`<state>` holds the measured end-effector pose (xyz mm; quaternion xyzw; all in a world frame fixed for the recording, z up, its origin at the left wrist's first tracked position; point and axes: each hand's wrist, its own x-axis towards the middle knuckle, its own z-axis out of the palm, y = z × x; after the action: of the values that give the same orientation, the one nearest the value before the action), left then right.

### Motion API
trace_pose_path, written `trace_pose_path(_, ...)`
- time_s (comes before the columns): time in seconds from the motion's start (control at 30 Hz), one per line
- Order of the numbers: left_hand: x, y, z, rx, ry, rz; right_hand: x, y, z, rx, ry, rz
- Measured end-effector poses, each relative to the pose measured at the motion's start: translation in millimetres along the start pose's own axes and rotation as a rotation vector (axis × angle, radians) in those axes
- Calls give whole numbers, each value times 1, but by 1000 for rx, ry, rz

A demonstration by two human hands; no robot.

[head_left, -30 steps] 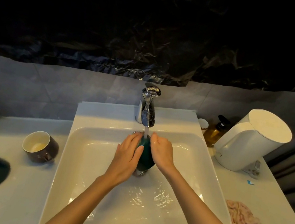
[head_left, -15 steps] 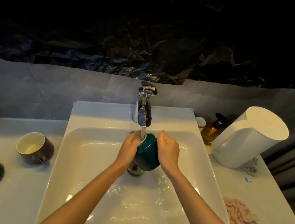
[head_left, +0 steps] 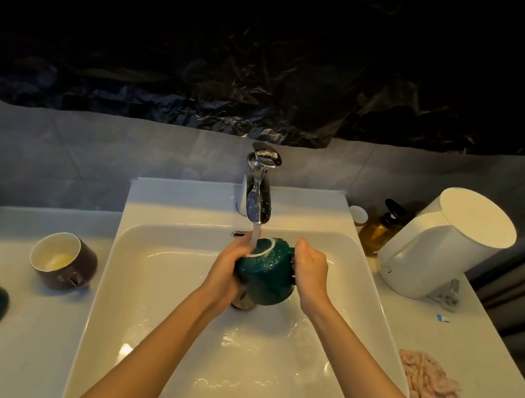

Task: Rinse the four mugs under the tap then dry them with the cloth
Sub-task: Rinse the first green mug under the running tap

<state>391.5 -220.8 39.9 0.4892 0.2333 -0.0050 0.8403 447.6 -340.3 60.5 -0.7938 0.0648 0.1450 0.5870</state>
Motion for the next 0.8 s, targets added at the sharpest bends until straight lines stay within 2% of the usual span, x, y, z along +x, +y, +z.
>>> trace_pose_path(0.07,-3,-6,-3,-39,14,36,-3,0,1,-1,-3,-10)
trace_pose_path(0.13,0,-9,-6,87,69,70,-7,2,5,-36,-34,-49)
trace_pose_path(0.27,10,5,-6,174,114,-26,-10,-1,6,-66,-88,-75)
trace_pose_path(0.37,5,12,1,-21,126,-99,-8,-6,6,2,-52,13)
trace_pose_path(0.43,-4,5,6,-177,135,-97,-6,-11,10,115,10,102)
trace_pose_path(0.5,-10,-13,11,-217,178,-47,-5,-15,15,224,41,168)
trace_pose_path(0.67,-9,-23,9,36,364,228,-9,-15,20,206,-63,254)
trace_pose_path(0.73,-4,-12,3,163,348,275,-13,-13,17,264,-106,311)
trace_pose_path(0.8,1,4,-2,273,247,199,-13,-14,10,257,-144,336)
